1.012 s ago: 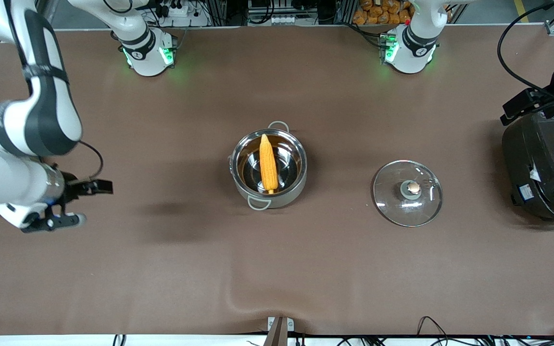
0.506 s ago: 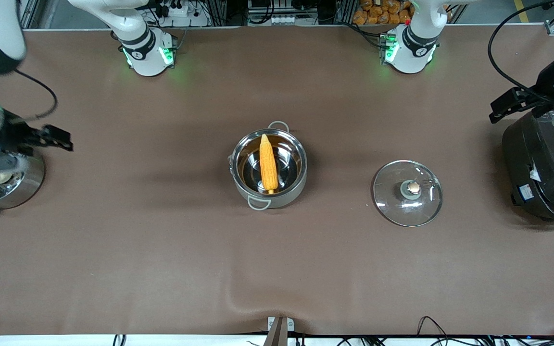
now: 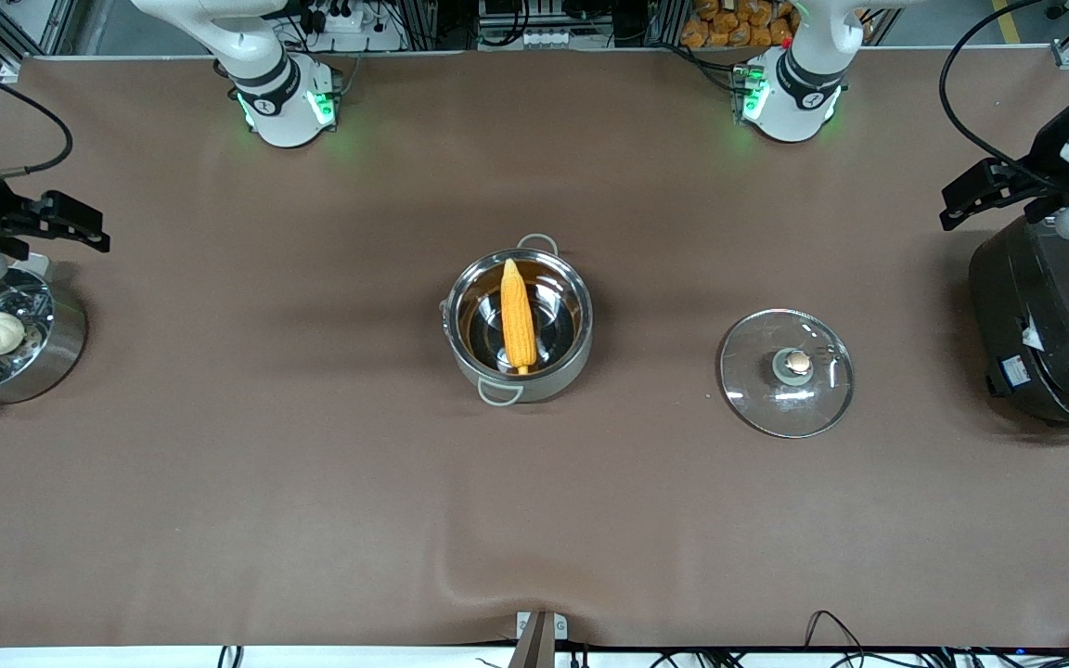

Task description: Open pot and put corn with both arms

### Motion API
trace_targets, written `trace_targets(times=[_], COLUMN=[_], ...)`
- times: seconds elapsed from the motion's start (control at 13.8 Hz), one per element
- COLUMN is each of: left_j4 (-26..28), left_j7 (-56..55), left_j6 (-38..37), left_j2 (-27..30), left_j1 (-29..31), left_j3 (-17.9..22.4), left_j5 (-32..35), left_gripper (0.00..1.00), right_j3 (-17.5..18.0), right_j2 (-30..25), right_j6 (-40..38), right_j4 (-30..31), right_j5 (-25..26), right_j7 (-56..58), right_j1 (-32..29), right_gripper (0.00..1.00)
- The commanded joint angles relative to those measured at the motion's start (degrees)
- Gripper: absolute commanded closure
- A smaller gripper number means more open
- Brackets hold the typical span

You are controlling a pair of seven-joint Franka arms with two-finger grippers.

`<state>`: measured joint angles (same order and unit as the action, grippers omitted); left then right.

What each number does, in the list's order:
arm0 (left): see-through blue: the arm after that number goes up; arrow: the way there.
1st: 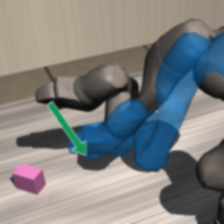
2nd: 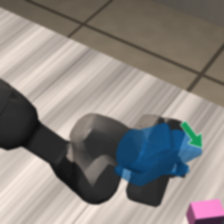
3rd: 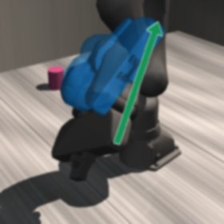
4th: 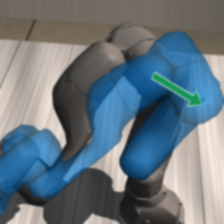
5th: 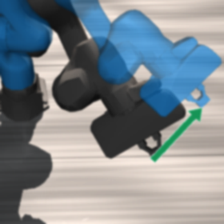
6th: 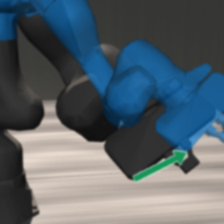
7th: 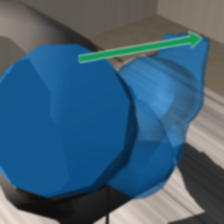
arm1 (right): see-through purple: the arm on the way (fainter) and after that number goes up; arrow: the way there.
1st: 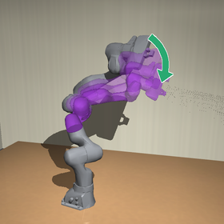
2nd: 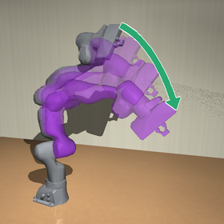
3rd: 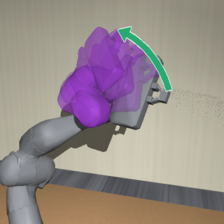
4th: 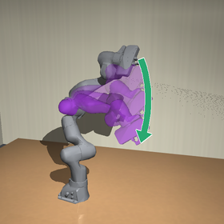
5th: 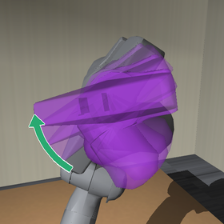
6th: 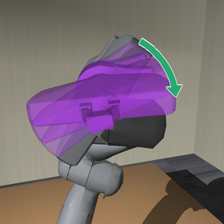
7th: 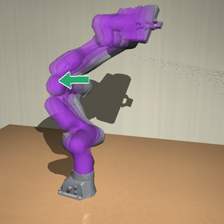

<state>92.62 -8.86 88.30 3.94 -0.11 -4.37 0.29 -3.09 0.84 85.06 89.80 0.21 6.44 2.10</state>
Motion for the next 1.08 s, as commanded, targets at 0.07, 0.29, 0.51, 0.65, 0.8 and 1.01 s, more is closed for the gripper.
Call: trace_targets(times=[0.07, 0.29, 0.51, 0.65, 0.8, 1.01], left_j4=[-1.57, -2.01, -2.01, -2.36, -3.41, -4.12], left_j7=[1.74, 1.65, 2.09, 2.70, 5.86, 5.70], left_j6=[-1.47, -2.52, -2.52, -2.52, -3.05, -4.02], left_j2=[0.10, 0.19, -0.16, -0.25, -0.25, -0.34], left_j1=[0.38, 0.29, -0.24, -0.06, 0.38, 0.47], left_j3=[-0.02, -0.02, -0.11, -0.11, 0.15, 0.42], left_j5=[-0.20, -0.11, -0.02, -0.11, -0.55, -0.55], left_gripper=[0.00, 0.00, 0.00, 0.00, 0.00, 0.00], right_j3=[0.62, -0.07, -0.08, -0.08, -0.08, -0.17], right_j2=[-2.59, -2.51, -2.59, -2.51, -2.33, -2.16], right_j6=[0.63, 1.69, 2.48, 2.30, 1.69, 1.16], right_j4=[1.96, 1.87, 1.52, 0.73, -0.58, -1.12], right_j5=[0.50, 0.58, 0.32, 0.32, 0.32, 0.41], right_j7=[0.32, 0.32, 0.32, 0.32, 0.24, 0.15], right_j1=[-1.05, -1.57, -2.54, -2.54, -2.63, -2.63], right_gripper=[0.00, 0.00, 0.00, 0.00, 0.00, 0.00])
